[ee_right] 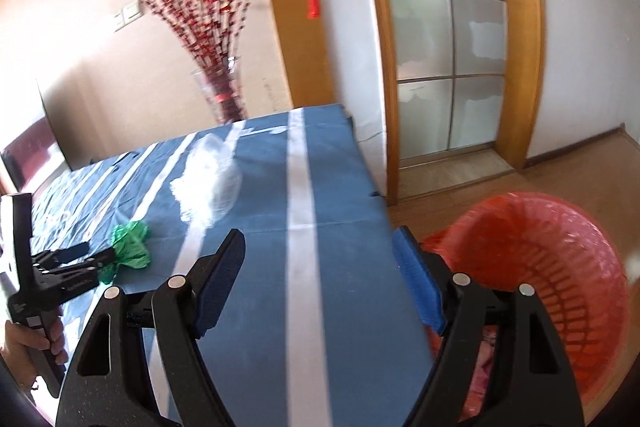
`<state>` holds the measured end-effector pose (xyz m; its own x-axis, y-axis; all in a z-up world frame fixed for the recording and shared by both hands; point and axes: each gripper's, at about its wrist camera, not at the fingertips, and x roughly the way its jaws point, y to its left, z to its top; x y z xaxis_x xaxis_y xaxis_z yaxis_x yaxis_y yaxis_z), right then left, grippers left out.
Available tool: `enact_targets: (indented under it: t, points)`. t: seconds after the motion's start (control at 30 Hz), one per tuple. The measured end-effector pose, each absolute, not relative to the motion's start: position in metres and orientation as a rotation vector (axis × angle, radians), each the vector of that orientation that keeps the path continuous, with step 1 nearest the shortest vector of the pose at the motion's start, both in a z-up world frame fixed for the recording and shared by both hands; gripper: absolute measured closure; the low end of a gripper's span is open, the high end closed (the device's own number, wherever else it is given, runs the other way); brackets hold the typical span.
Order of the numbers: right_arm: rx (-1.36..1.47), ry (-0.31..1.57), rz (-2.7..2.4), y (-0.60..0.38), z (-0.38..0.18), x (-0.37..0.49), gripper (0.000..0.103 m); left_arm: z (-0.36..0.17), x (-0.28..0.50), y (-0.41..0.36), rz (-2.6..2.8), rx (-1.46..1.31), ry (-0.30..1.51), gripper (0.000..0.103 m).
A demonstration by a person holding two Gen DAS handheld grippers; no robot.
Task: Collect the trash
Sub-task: 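Move both tools back toward the green and clear bags on the table, then grasp the green bag with the left tool while the right tool grasps the clear bag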
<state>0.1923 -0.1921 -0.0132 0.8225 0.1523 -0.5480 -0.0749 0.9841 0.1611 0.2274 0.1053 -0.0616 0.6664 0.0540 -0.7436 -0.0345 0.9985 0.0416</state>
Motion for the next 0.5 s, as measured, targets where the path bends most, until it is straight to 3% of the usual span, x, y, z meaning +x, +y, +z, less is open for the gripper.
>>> enact_targets:
  t: [0.1, 0.17, 0.23, 0.5]
  points:
    - [0.127, 0.596, 0.138, -0.184, -0.012, 0.194, 0.027, -0.070, 0.233, 0.105, 0.050, 0.008, 0.874, 0.051]
    - [0.121, 0.597, 0.144, -0.179, -0.012, 0.196, 0.027, -0.073, 0.239, 0.106, 0.035, -0.012, 0.899, 0.069]
    - [0.115, 0.598, 0.153, -0.175, -0.012, 0.199, 0.027, -0.073, 0.244, 0.105, 0.024, -0.018, 0.908, 0.075]
    - [0.103, 0.600, 0.207, -0.145, -0.013, 0.220, 0.027, -0.052, 0.254, 0.125, 0.067, -0.057, 0.812, 0.076]
